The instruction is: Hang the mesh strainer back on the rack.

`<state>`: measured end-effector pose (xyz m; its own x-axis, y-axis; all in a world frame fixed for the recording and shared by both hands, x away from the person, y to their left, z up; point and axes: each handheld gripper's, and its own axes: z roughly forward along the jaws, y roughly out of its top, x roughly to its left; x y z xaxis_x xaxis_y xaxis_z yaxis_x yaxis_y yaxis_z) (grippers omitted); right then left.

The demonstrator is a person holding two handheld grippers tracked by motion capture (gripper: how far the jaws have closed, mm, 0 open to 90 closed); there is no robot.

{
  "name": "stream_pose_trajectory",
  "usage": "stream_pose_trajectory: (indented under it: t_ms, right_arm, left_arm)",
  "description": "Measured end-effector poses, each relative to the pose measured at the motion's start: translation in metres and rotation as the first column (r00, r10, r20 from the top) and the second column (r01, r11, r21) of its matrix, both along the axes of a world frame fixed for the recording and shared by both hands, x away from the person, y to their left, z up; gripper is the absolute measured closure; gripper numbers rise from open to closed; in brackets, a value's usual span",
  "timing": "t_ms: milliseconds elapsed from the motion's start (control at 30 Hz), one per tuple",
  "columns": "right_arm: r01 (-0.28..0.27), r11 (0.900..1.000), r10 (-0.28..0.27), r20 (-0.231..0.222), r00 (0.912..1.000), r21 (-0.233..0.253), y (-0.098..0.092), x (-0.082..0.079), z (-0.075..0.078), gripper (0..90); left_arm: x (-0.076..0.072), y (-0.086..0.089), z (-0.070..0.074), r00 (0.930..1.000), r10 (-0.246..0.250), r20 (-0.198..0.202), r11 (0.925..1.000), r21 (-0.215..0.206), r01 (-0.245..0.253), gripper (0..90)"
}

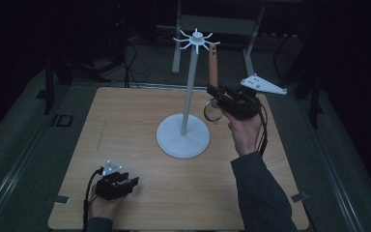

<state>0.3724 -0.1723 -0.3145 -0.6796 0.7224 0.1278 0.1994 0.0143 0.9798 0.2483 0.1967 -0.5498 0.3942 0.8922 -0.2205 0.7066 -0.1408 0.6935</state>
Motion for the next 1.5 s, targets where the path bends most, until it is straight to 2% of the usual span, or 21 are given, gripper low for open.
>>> stream_pose_trajectory:
  t_ms: [300,500,733,833,933,1067,1100,1233,1500]
  right_arm:
    - [-0.029,1.0,0.029,-0.046,0.9985,0.0,0.003,0.008,0.0,68.9]
    - [-0.03,1.0,0.03,-0.055,0.998,-0.008,0.004,0.009,0.0,68.3]
    - [-0.033,0.999,0.034,-0.065,0.9973,0.01,0.003,0.012,-0.001,66.9]
    - [-0.029,1.0,0.029,-0.059,0.9978,0.002,0.004,0.012,-0.001,66.6]
    - [-0.016,1.0,0.016,-0.05,0.9986,0.007,0.004,0.012,-0.001,59.7]
    - [-0.01,1.0,0.011,-0.047,0.9988,0.011,0.004,0.012,-0.001,58.0]
    - [0.003,1.0,-0.003,-0.036,0.9993,0.007,0.004,0.011,0.0,53.9]
    - [0.036,0.999,-0.036,-0.021,0.9991,-0.004,0.005,0.011,0.002,50.0]
    - [0.093,0.995,-0.092,0.022,0.9955,-0.046,0.011,0.01,0.004,49.3]
  left_arm:
    - [0.0,0.0,0.0,1.0,0.0,0.001,1.0,0.0,0.0,50.4]
    - [0.0,0.0,0.0,1.0,0.001,0.001,1.0,-0.001,-0.001,50.4]
    - [0.0,0.0,0.0,1.0,0.001,0.001,1.0,-0.001,-0.001,50.4]
    - [0.0,0.0,0.0,1.0,0.001,0.001,1.0,-0.001,-0.001,50.4]
    - [0.0,0.0,0.0,1.0,0.001,0.001,1.0,-0.002,-0.001,50.4]
    - [0.0,0.0,0.0,1.0,0.001,0.001,1.0,-0.002,-0.001,50.4]
    - [0.0,0.0,0.0,1.0,0.001,0.001,1.0,-0.002,-0.001,50.4]
    - [0.0,0.0,0.0,1.0,0.003,0.003,1.0,-0.003,-0.003,50.4]
    - [0.0,0.001,0.001,1.0,0.001,0.002,1.0,0.0,-0.001,50.4]
